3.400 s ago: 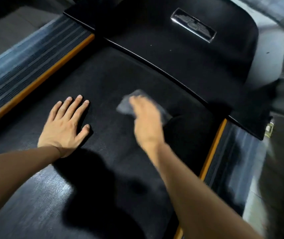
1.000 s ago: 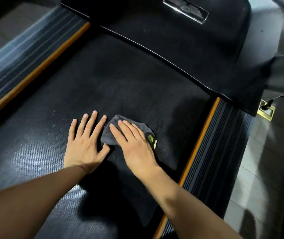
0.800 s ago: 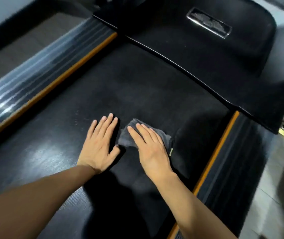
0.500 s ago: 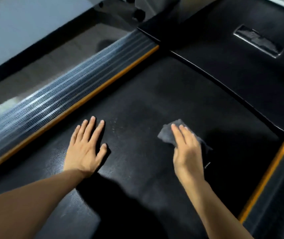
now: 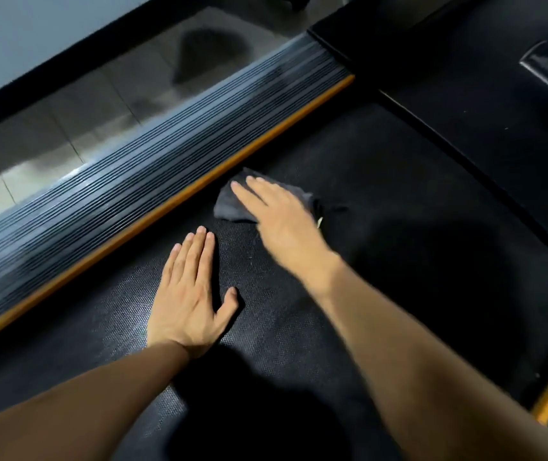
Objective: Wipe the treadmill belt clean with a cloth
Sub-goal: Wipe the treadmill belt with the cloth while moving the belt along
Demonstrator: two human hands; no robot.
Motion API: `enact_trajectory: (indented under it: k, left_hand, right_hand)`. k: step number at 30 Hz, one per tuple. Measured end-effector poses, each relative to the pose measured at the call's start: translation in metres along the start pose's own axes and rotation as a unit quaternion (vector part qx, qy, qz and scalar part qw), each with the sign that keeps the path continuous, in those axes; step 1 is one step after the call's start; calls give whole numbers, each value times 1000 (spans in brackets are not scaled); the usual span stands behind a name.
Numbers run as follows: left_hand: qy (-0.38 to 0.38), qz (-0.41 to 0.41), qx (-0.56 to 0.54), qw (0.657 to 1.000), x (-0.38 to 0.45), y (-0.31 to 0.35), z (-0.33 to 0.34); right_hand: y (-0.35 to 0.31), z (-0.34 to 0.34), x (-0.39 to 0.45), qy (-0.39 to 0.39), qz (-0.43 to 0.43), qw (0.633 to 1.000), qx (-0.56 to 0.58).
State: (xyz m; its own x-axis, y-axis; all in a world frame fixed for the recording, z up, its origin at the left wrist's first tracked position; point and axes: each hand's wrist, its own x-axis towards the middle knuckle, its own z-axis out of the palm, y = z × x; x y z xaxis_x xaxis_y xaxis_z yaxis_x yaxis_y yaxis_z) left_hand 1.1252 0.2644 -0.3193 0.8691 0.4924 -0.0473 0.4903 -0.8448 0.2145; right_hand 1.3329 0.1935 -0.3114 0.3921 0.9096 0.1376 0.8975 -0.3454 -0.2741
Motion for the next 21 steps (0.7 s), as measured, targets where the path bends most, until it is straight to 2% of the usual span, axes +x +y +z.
enact_trajectory:
  k: [1,2,5,6,8,11,13,15,17,19,20,21]
  left_hand:
    - [0,1,1,1000,0,0,-1]
    - [1,1,2,1000,1,0,-2]
    - [0,-3,7,1000,1,1,-1]
    - [1,-4,9,1000,1,1,-1]
    - [3,-3,14,1000,1,1,-2]
    - [-4,1,23,1000,2,-1,0]
    - [-3,6,29,1000,2,-1,2]
    - [6,5,27,1000,1,-1,1]
    - [14,5,23,1000,2,0,1]
    - [13,4,23,1000,1,1,1]
    - [11,3,21,1000,1,2,2]
    - [10,0,22,1000,1,2,2]
  right_hand:
    - [21,-8,1,10,-1,1000,-6]
    - [43,-14,4,31,40,999,-5]
    - [69,-21,13,68,238,969,6]
    - [57,-18,14,79,252,964,-1]
    - [20,-8,5,85,190,978,-18]
    - [-34,6,-33,20,56,998,22]
    - [-33,1,-43,-24,-1,999,23]
    - [0,-8,-41,1,-1,1000,-29]
    - [53,-24,-40,35,117,990,-77]
    - [88,-40,-47,20,263,962,-74]
    - [88,-43,-49,27,302,951,-60]
    - [75,-41,-51,46,304,950,-49]
